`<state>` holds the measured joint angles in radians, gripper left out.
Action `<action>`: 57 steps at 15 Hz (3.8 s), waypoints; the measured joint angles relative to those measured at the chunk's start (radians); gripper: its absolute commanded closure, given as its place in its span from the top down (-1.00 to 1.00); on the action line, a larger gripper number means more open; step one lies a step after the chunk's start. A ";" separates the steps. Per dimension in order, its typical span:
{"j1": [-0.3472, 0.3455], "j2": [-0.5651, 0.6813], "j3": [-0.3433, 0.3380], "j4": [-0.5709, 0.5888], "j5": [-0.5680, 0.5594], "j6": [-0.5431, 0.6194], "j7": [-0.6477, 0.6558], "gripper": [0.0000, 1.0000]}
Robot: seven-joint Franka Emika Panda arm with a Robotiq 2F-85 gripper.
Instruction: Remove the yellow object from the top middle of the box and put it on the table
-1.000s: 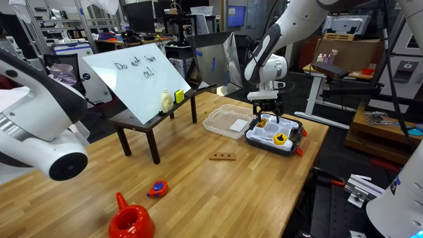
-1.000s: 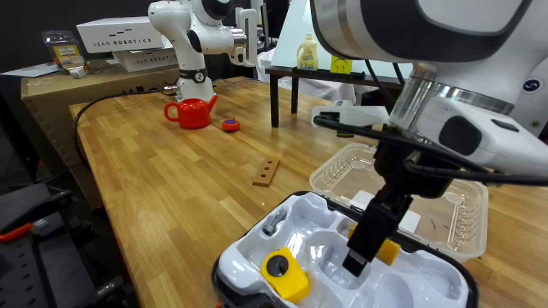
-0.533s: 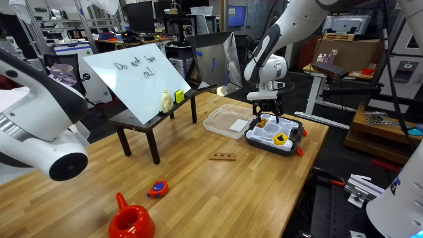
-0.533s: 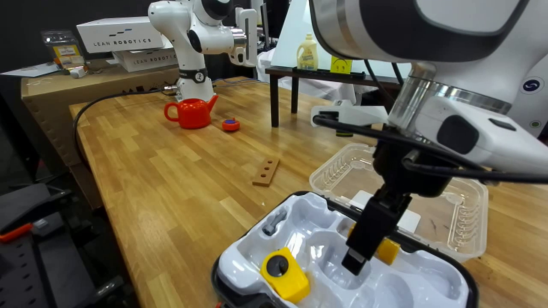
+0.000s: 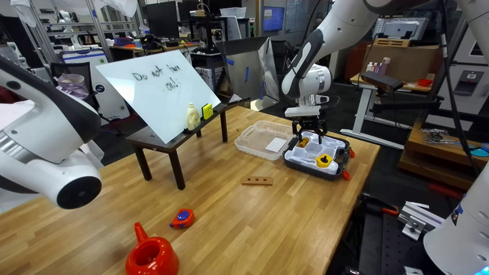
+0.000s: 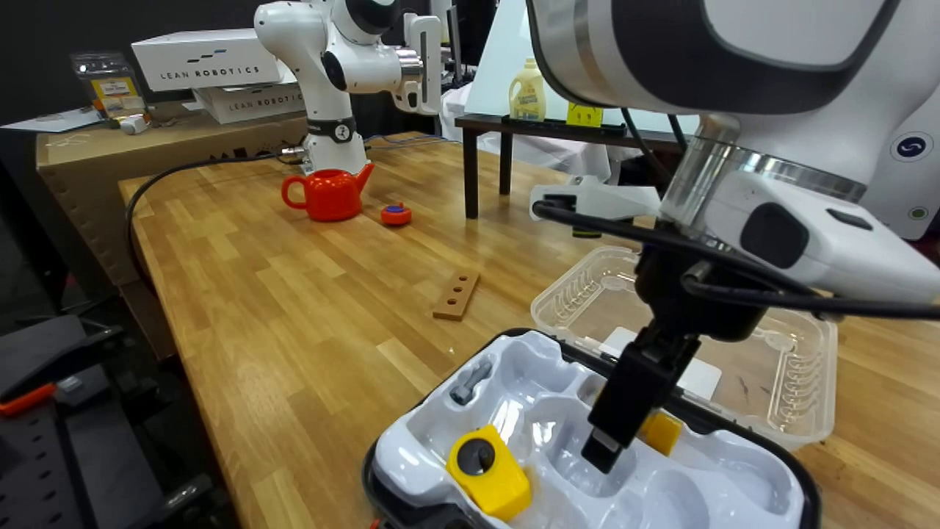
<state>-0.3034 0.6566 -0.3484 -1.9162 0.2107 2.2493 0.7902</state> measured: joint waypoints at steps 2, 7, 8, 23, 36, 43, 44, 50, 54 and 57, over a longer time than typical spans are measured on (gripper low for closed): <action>0.000 0.004 0.000 0.003 0.000 -0.001 0.001 -0.06; 0.001 0.004 0.000 0.007 0.000 -0.005 0.003 -0.64; 0.002 0.004 0.000 0.007 0.000 -0.005 0.003 -0.68; 0.009 -0.026 0.000 0.022 -0.002 -0.010 0.004 -0.91; 0.141 -0.288 0.023 -0.217 -0.138 0.077 -0.128 -0.91; 0.191 -0.412 0.085 -0.338 -0.149 0.116 -0.230 -0.91; 0.196 -0.427 0.092 -0.353 -0.149 0.116 -0.246 -0.91; 0.202 -0.470 0.108 -0.424 -0.175 0.113 -0.302 -0.91; 0.198 -0.468 0.108 -0.431 -0.178 0.110 -0.318 -0.65; 0.199 -0.468 0.109 -0.431 -0.178 0.110 -0.318 -0.65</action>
<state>-0.1046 0.1883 -0.2395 -2.3473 0.0326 2.3592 0.4724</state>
